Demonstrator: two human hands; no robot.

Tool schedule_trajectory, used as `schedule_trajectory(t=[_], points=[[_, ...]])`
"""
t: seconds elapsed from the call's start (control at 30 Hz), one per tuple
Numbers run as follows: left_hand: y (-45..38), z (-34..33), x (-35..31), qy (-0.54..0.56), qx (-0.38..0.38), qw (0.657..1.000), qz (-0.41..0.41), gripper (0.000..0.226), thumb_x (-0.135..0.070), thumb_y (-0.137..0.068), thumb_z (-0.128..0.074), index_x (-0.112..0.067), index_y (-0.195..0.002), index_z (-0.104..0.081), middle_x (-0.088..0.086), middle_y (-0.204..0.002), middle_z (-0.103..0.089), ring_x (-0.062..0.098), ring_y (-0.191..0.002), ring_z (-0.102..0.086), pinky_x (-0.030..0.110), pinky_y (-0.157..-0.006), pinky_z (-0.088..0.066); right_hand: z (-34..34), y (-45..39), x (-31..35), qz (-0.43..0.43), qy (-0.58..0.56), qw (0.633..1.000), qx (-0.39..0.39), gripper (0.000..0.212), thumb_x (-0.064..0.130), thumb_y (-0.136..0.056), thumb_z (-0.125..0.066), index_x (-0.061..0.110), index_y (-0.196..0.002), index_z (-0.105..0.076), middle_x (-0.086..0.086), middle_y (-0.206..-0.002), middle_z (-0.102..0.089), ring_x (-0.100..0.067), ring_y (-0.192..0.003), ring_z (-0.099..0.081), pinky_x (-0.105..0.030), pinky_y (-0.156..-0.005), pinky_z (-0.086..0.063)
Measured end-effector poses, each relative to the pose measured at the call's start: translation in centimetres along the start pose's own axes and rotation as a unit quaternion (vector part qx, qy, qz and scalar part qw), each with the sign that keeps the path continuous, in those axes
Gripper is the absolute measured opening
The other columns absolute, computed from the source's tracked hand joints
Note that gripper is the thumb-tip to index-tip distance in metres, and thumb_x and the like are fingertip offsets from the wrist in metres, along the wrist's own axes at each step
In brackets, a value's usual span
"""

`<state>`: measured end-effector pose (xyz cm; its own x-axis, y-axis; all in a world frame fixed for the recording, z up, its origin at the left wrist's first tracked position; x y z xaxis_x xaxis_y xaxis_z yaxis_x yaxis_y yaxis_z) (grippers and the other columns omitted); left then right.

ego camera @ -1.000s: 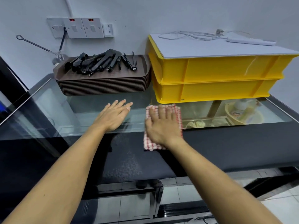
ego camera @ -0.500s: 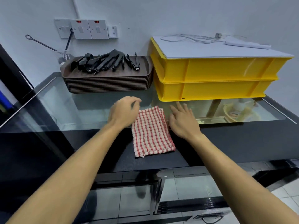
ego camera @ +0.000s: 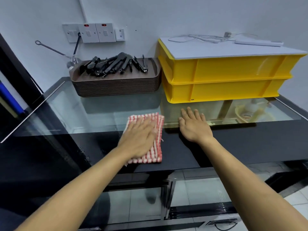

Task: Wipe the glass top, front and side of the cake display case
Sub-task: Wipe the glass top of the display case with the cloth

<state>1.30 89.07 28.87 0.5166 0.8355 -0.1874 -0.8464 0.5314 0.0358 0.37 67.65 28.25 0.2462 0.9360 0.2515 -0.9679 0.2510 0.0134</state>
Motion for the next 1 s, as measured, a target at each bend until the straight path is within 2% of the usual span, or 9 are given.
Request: schedule_trajectory(t=[0.13, 0.23, 0.33, 0.43, 0.5, 0.57, 0.7, 0.83, 1.0], points=[[-6.7, 1.6, 6.2, -0.002, -0.005, 0.993, 0.115, 0.061, -0.05, -0.11, -0.006, -0.029, -0.167, 0.002, 0.001, -0.175, 0.009, 0.026, -0.161, 0.01, 0.046, -0.129, 0.007, 0.0, 0.2, 0.1, -0.001, 0.006, 1.0, -0.004, 0.06, 0.041, -0.111, -0.013, 0.021, -0.167, -0.01, -0.005, -0.175, 0.0, -0.029, -0.161, 0.004, -0.046, -0.129, 0.001], [-7.2, 0.8, 2.1, 0.006, 0.002, 0.997, 0.073, 0.06, -0.048, -0.111, -0.006, -0.03, -0.167, 0.001, 0.0, -0.175, 0.009, 0.026, -0.161, 0.011, 0.045, -0.129, 0.008, 0.2, 0.1, 0.1, 0.006, 0.003, 1.0, -0.003, 0.06, 0.041, -0.111, -0.014, 0.02, -0.167, -0.01, -0.005, -0.175, -0.001, -0.03, -0.161, 0.003, -0.046, -0.129, 0.0], [-2.5, -0.4, -3.3, 0.003, 0.016, 1.0, -0.017, 0.059, -0.049, -0.111, -0.003, -0.032, -0.166, 0.009, -0.007, -0.171, 0.018, 0.02, -0.159, 0.018, 0.043, -0.13, 0.01, 0.3, 0.0, 0.0, 0.013, -0.011, 1.0, -0.006, 0.059, 0.04, -0.111, -0.019, 0.021, -0.166, -0.016, -0.006, -0.174, -0.007, -0.03, -0.16, -0.002, -0.047, -0.128, -0.002], [1.0, -0.9, -3.6, 0.01, 0.014, 0.999, -0.049, 0.056, -0.053, -0.11, -0.005, -0.04, -0.163, 0.01, -0.017, -0.166, 0.022, 0.01, -0.156, 0.024, 0.037, -0.128, 0.014, 1.0, -0.5, 0.2, 0.019, -0.009, 0.999, -0.027, 0.053, 0.037, -0.109, -0.031, 0.016, -0.157, -0.035, -0.014, -0.167, -0.028, -0.036, -0.154, -0.022, -0.049, -0.125, -0.014], [-1.0, -0.3, -1.3, 0.002, 0.011, 1.0, -0.016, 0.056, -0.055, -0.11, -0.005, -0.044, -0.163, 0.009, -0.013, -0.166, 0.025, 0.015, -0.156, 0.025, 0.036, -0.126, 0.016, 1.9, -0.9, 0.9, 0.037, 0.009, 0.998, -0.058, 0.046, 0.033, -0.104, -0.039, 0.012, -0.143, -0.052, -0.018, -0.148, -0.048, -0.039, -0.136, -0.042, -0.047, -0.117, -0.026], [-4.9, 0.7, 1.7, -0.002, 0.004, 0.999, 0.041, 0.057, -0.059, -0.108, -0.004, -0.047, -0.163, 0.006, -0.004, -0.168, 0.026, 0.025, -0.157, 0.025, 0.042, -0.126, 0.015, 2.7, -1.2, 2.0, 0.07, -0.01, 0.994, -0.078, 0.041, 0.029, -0.102, -0.045, 0.011, -0.137, -0.058, -0.016, -0.134, -0.055, -0.038, -0.124, -0.048, -0.044, -0.112, -0.033], [-11.3, 1.4, 4.7, 0.012, -0.003, 0.996, 0.089, 0.058, -0.058, -0.108, -0.005, -0.045, -0.164, 0.001, -0.001, -0.174, 0.013, 0.03, -0.16, 0.016, 0.047, -0.129, 0.009, 2.1, -1.1, 3.2, 0.11, -0.095, 0.987, -0.074, 0.04, 0.027, -0.104, -0.043, 0.012, -0.139, -0.055, -0.009, -0.135, -0.05, -0.028, -0.13, -0.043, -0.038, -0.108, -0.038], [-14.9, 1.8, 3.6, 0.021, 0.008, 0.996, 0.083, 0.059, -0.056, -0.109, -0.007, -0.041, -0.166, 0.0, 0.0, -0.174, 0.012, 0.029, -0.16, 0.015, 0.047, -0.129, 0.009, 1.3, -1.4, 3.0, 0.12, -0.07, 0.987, -0.079, 0.042, 0.028, -0.107, -0.039, 0.01, -0.144, -0.048, -0.008, -0.138, -0.046, -0.026, -0.13, -0.041, -0.036, -0.111, -0.035], [-14.1, -0.2, -0.1, -0.008, 0.028, 0.999, -0.016, 0.059, -0.053, -0.11, -0.006, -0.038, -0.165, 0.005, -0.006, -0.173, 0.014, 0.024, -0.16, 0.015, 0.044, -0.13, 0.009, 1.2, -1.7, 3.2, 0.144, -0.057, 0.984, -0.084, 0.039, 0.024, -0.107, -0.041, 0.007, -0.141, -0.05, -0.01, -0.135, -0.047, -0.026, -0.127, -0.04, -0.035, -0.112, -0.031]])
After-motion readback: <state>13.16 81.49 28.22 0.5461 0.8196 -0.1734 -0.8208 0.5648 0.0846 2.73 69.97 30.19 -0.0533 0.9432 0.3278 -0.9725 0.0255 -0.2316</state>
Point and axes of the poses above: each hand's wrist, its own y-axis away from the middle knuckle, its own z-axis out of the back of the hand, x = y × z, the point moved 8 cm from there along -y, towards the middle knuckle
